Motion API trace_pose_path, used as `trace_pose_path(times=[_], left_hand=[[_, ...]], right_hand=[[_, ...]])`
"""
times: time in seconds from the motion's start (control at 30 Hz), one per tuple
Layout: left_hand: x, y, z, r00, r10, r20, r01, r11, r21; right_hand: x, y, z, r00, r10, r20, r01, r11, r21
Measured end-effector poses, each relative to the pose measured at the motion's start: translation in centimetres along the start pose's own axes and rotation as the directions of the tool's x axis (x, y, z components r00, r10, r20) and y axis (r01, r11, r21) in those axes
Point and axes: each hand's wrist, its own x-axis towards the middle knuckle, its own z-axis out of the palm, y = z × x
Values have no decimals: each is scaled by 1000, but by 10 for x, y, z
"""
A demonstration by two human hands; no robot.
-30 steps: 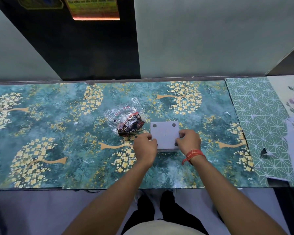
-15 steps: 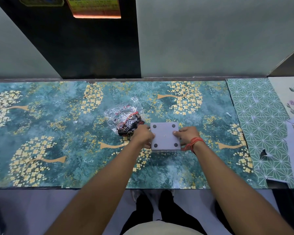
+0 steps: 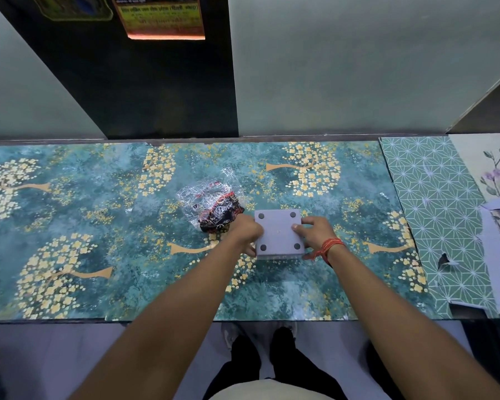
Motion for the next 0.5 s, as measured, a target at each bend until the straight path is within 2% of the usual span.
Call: trace_pose_path(times=[0.1, 0.17, 0.23, 0.27, 0.33, 0.4, 0.43, 0.5], left_hand=[[-18, 9, -5, 993, -92, 73, 109, 954, -278], [-19, 12, -7, 992, -86, 89, 121, 833, -540], [-18, 14, -9, 990, -95, 99, 138, 665, -734], [-17, 14, -9, 988, -114, 99, 149, 613, -776], [-12, 13, -9, 987, -156, 44, 134, 630, -765], [-8, 7, -5, 982, -174, -74, 59, 655, -753], [-6, 5, -2, 979, -150, -141, -9, 655, -756], [-3, -1, 4, 962, -31, -273, -189, 646, -739]], right_hand=[[-10, 4, 0, 999, -47, -10, 48, 988, 148], [-20, 7, 0, 986, -153, -68, 166, 934, 316], [-30, 6, 1, 946, -296, -128, 322, 837, 442], [-33, 6, 2, 921, -356, -159, 388, 798, 460], [-36, 3, 5, 891, -402, -211, 453, 747, 487], [-37, -4, 8, 908, -359, -217, 418, 731, 540], [-36, -10, 10, 934, -301, -193, 357, 759, 545], [-31, -19, 13, 996, -75, -56, 94, 824, 559]])
